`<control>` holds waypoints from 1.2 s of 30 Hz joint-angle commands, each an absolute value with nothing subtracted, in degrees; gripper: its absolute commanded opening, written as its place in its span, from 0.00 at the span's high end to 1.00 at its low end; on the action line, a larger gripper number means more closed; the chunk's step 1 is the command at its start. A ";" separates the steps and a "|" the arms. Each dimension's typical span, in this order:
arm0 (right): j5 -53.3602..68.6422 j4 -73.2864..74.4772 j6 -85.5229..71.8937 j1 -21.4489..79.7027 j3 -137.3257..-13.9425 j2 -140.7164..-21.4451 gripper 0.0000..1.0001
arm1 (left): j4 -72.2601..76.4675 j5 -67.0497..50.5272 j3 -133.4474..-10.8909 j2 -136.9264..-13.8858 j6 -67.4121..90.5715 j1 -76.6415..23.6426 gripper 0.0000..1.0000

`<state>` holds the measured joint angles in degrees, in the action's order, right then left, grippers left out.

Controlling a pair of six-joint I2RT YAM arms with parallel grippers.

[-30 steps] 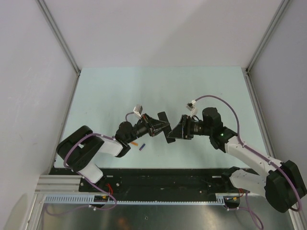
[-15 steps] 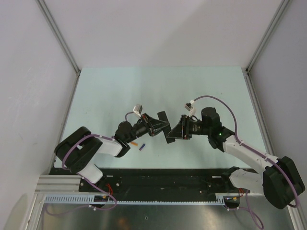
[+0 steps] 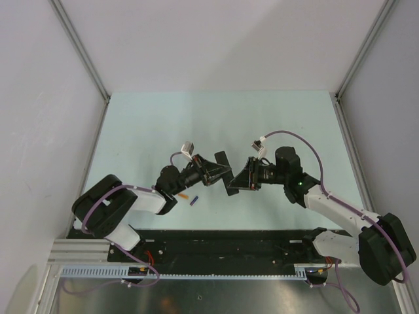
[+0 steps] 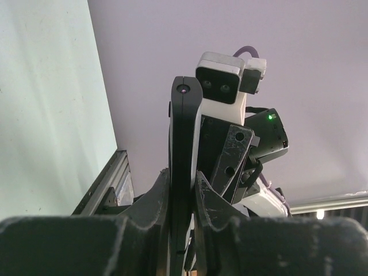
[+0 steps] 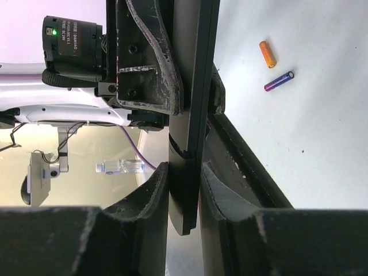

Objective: Load the batteries into the remote control
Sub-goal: Load the battery cover into the remote control.

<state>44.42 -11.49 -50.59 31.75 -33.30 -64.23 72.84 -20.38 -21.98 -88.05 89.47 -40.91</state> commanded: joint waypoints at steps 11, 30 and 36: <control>42.54 -17.75 -52.91 31.12 -33.13 -66.36 0.92 | 95.19 -31.38 -19.96 -83.50 89.48 -45.61 1.00; 41.75 -16.79 -51.77 28.92 -38.41 -68.91 0.91 | 93.43 -39.37 -19.69 -80.16 87.01 -50.80 1.00; 41.66 -16.70 -51.86 27.86 -39.55 -69.26 0.91 | 93.25 -39.99 -18.37 -79.89 86.31 -51.59 1.00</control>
